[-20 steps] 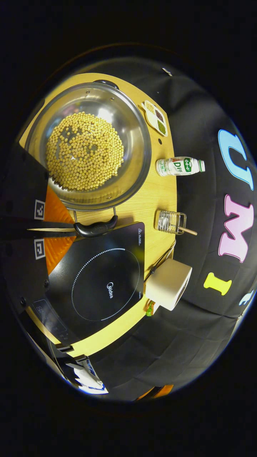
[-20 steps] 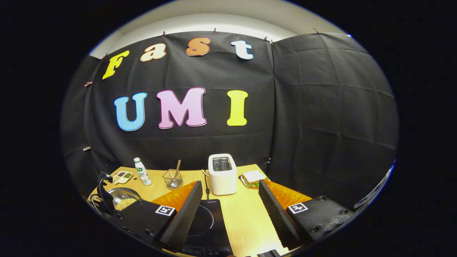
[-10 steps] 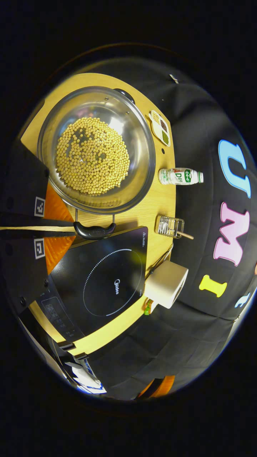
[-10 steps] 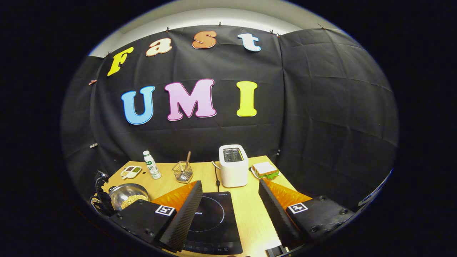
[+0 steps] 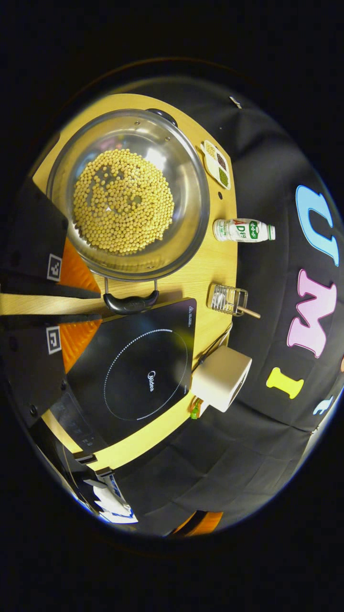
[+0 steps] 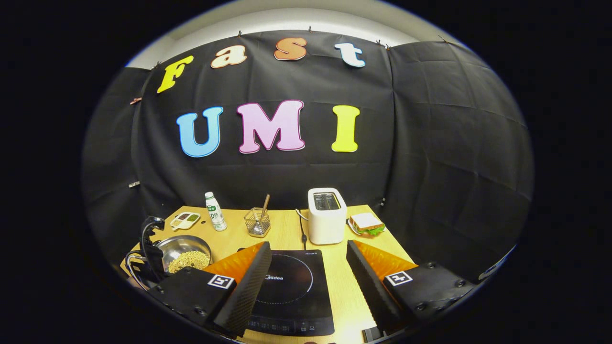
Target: First push the handle of the pot to place it horizontally, then grasp the pot with both hands and set it on the induction cooktop.
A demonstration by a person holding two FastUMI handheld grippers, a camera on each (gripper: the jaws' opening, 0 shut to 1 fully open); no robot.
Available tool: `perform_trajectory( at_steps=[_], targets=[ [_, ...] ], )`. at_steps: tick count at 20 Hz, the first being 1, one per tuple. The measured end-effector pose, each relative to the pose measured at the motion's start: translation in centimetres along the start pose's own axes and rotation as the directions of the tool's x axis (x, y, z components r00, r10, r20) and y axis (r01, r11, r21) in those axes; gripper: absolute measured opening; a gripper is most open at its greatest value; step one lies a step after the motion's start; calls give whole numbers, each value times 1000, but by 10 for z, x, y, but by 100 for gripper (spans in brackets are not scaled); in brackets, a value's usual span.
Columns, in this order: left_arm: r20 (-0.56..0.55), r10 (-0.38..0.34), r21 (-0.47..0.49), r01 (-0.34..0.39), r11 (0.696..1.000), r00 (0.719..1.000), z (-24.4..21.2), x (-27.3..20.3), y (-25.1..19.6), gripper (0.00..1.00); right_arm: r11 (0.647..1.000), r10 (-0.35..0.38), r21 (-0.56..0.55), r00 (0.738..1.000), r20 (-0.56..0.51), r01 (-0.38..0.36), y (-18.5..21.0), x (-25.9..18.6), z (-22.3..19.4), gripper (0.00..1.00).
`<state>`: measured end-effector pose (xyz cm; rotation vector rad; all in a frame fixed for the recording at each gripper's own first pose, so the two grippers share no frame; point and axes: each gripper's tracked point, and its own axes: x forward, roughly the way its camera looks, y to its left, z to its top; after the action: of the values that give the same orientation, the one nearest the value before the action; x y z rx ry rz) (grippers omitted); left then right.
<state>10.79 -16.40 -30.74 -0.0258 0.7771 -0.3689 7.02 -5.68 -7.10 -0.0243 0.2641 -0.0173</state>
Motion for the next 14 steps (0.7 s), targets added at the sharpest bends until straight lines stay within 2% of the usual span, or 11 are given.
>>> perform_trajectory(
  at_steps=[1, 2, 3, 4, 7, 10, 14],
  targets=[
    [-2, -5, 4, 5, 1000, 1000, -1, -4, -1, 22, 1000, -5, 2, 1000, -2, 5, -1, -1, -1, 99],
    [-1, -7, 9, 7, 1000, 1000, -2, -8, -1, 33, 1000, -10, 4, 1000, -5, 10, 0, -2, -2, 99],
    [11, -3, 14, 3, 1000, 1000, 0, -13, 1, 32, 1000, -12, 8, 1000, -8, 12, 2, -1, -5, 99],
    [29, 0, 17, 0, 1000, 1000, 4, -20, 3, 41, 1000, -9, 11, 1000, -17, 10, 5, 0, -7, 99],
    [116, -12, 8, 11, 1000, 993, 25, -48, 11, 56, 999, 28, 21, 998, -54, -27, 31, 5, -18, 99],
    [210, 27, 1, -28, 1000, 977, 54, -82, 43, 95, 995, 102, 27, 989, -111, -100, 72, 16, -36, 98],
    [287, 111, -13, -112, 994, 952, 85, -120, 108, 95, 979, 205, 60, 954, -217, -197, 140, 39, -66, 99]
  ],
)
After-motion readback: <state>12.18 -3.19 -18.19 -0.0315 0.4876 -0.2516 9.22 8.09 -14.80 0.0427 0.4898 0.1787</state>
